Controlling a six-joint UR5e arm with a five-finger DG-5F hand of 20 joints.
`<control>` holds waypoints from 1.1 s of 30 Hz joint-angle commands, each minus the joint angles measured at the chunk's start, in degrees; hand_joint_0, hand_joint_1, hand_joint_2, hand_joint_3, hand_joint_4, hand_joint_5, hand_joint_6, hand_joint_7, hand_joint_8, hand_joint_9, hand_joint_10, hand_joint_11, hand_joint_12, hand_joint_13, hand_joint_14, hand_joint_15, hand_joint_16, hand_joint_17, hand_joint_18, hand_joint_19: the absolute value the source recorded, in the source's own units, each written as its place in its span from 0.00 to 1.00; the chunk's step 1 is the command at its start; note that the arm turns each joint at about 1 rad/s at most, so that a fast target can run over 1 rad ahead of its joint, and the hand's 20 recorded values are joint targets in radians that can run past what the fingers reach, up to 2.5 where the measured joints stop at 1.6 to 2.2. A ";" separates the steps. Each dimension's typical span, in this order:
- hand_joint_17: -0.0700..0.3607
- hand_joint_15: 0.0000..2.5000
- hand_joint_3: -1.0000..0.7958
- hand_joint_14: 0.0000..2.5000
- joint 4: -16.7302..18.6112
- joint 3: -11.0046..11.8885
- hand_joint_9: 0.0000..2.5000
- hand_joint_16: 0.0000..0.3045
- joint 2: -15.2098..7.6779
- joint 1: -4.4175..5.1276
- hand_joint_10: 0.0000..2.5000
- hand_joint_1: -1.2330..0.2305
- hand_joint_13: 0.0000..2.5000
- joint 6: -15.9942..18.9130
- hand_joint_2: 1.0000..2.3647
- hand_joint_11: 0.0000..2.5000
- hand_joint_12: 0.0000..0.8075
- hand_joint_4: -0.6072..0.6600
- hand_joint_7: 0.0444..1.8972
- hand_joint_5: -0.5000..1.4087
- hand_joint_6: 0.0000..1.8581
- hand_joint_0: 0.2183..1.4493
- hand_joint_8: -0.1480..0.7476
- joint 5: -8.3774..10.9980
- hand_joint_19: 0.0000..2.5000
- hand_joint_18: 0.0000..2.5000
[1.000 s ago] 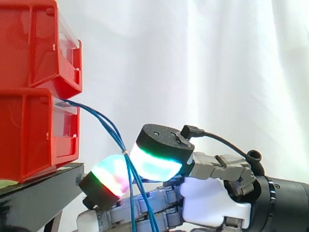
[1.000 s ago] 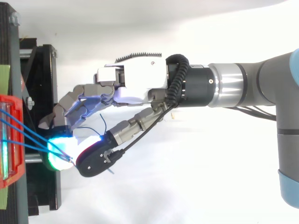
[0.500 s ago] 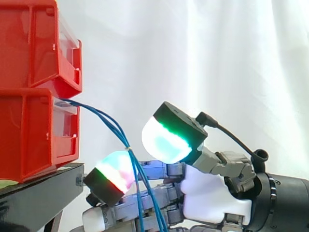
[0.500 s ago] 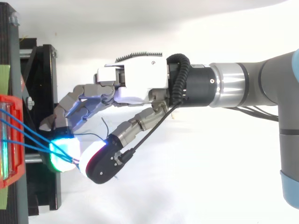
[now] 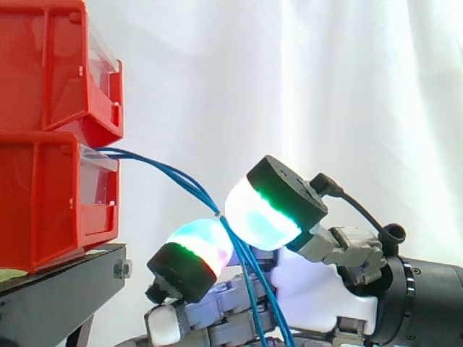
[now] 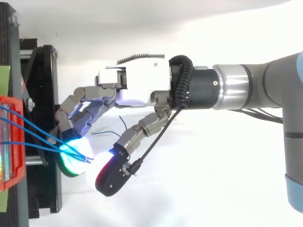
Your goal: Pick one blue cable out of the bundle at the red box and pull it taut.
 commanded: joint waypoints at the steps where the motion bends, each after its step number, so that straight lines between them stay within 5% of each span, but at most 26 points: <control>1: 0.46 0.08 0.28 0.00 0.00 -0.05 0.35 0.18 0.20 0.11 0.01 0.21 0.22 0.00 0.00 0.23 0.46 0.65 0.56 0.20 0.48 0.30 0.59 -0.05 0.10 0.22; 9: 0.45 0.09 0.42 0.00 -1.23 0.04 0.37 0.18 0.99 0.11 0.01 0.24 0.24 -0.09 0.01 0.24 0.46 0.57 0.60 0.20 0.49 0.34 0.60 -0.05 0.11 0.23; 17: 0.45 0.09 0.44 0.00 -2.46 -0.05 0.38 0.18 1.52 0.20 0.01 0.24 0.24 0.09 0.01 0.24 0.46 0.50 0.60 0.19 0.50 0.38 0.60 0.03 0.11 0.24; 33: 0.44 0.09 0.35 0.00 -16.44 -0.05 0.37 0.18 5.82 -0.51 0.01 0.20 0.25 0.26 0.01 0.25 0.47 0.47 0.57 0.18 0.50 0.45 0.59 -0.14 0.12 0.26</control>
